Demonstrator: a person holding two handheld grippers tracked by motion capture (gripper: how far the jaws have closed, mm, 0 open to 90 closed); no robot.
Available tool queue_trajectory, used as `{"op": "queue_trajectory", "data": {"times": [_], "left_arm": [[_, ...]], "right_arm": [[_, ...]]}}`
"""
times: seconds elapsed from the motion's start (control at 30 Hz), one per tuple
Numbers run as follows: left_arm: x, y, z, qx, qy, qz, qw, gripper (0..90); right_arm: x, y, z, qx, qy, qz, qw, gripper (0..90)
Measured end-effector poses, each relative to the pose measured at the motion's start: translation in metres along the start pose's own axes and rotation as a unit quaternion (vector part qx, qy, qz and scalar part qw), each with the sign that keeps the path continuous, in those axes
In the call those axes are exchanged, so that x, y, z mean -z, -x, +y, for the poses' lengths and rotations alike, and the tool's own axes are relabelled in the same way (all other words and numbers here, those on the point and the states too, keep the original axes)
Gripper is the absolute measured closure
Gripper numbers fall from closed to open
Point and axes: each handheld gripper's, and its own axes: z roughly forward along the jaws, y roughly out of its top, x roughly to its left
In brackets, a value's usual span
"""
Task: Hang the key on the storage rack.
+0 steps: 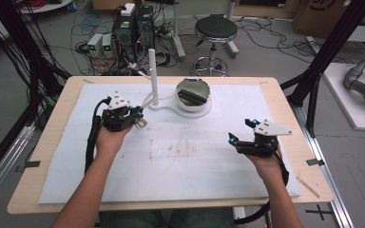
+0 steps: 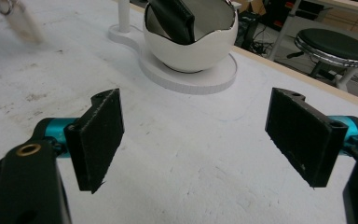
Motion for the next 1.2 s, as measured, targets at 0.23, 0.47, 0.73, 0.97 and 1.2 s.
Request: {"op": "queue_trajectory", "data": {"times": [0.23,0.47,0.73,0.97,1.2], "left_arm": [[0.013,-0.009,0.031,0.002,0.029,0.025,0.9993,81.3],[0.015,-0.019,0.055,-0.001,0.041,0.044,0.9982,81.3],[0.001,-0.023,0.066,0.001,0.033,0.048,0.9983,81.3],[-0.012,-0.022,0.064,-0.002,0.011,0.053,0.9985,81.3],[-0.026,-0.027,0.06,0.006,-0.004,0.059,0.9982,81.3]], "right_arm": [[-0.003,-0.004,0.0,0.004,-0.004,0.005,1.0,19.8],[-0.001,-0.004,0.0,0.001,-0.002,0.004,1.0,19.9],[-0.001,-0.002,-0.001,0.0,-0.002,0.004,1.0,19.8],[0.0,0.0,-0.001,-0.001,-0.001,0.003,1.0,19.8],[0.001,0.0,-0.002,-0.004,-0.001,0.003,1.0,19.8]]}}
